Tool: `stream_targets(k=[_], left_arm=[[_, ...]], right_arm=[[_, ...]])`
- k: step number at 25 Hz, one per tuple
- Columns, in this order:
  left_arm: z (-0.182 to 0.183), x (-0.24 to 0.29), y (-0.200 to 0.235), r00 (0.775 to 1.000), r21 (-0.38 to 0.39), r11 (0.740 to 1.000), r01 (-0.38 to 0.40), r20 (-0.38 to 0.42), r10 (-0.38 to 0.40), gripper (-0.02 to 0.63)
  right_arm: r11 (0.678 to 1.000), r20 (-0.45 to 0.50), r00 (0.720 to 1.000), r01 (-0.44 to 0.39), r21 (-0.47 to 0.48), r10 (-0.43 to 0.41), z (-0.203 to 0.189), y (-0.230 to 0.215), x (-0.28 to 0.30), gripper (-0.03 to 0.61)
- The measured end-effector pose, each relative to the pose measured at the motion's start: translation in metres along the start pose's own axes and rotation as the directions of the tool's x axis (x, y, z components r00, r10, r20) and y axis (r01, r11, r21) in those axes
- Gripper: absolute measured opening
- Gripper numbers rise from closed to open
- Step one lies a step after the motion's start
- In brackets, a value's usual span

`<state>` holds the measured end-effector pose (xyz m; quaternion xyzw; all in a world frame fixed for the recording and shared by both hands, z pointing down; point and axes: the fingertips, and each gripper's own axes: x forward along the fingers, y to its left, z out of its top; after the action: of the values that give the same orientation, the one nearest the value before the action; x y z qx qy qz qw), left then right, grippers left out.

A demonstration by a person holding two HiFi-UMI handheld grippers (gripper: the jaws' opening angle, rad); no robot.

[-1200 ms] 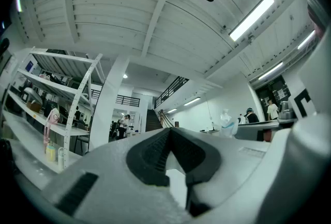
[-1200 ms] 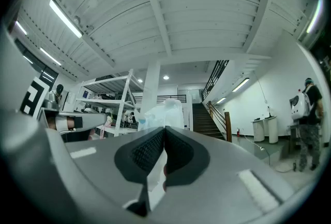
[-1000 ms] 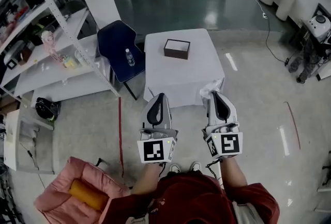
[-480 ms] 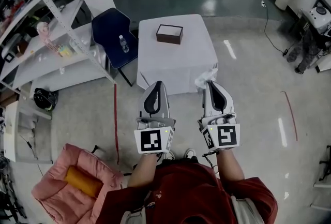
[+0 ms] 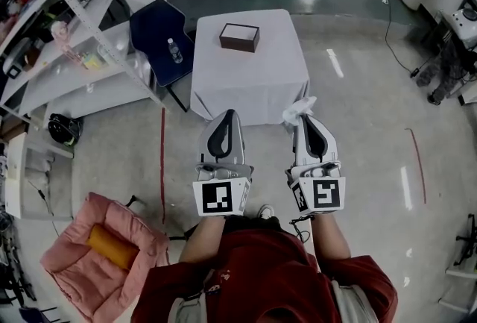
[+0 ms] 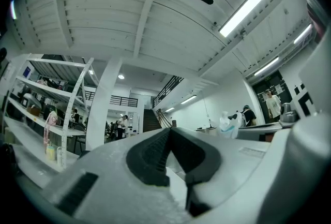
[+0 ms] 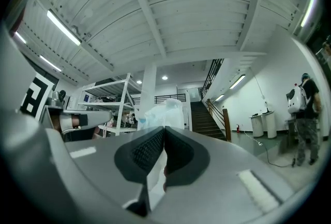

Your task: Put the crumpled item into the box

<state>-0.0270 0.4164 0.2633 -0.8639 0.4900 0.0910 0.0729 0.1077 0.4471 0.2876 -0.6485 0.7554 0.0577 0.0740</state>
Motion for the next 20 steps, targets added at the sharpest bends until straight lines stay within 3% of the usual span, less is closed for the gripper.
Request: stream_targets(k=[9,14,20], left_arm=[[-0.006,0.019,0.004,1.0,-0.013,0.999,-0.031,0.0,0.031,0.003],[-0.011,0.042,0.016,0.998,-0.029,0.998,-0.052,0.025,0.053,0.003],[-0.036,0.078,0.043,1.0,-0.013,0.999,-0.029,-0.005,0.029,0.003]], right_arm=[[0.999,-0.023,0.999,-0.041,0.01,0.041,-0.012,-0.007,0.021,0.005],[1.0,-0.043,0.999,-0.011,0.004,0.011,-0.023,-0.019,0.045,0.005],[1.0,-0.059,0.998,-0.019,-0.02,0.017,-0.036,-0.021,0.091,0.006]])
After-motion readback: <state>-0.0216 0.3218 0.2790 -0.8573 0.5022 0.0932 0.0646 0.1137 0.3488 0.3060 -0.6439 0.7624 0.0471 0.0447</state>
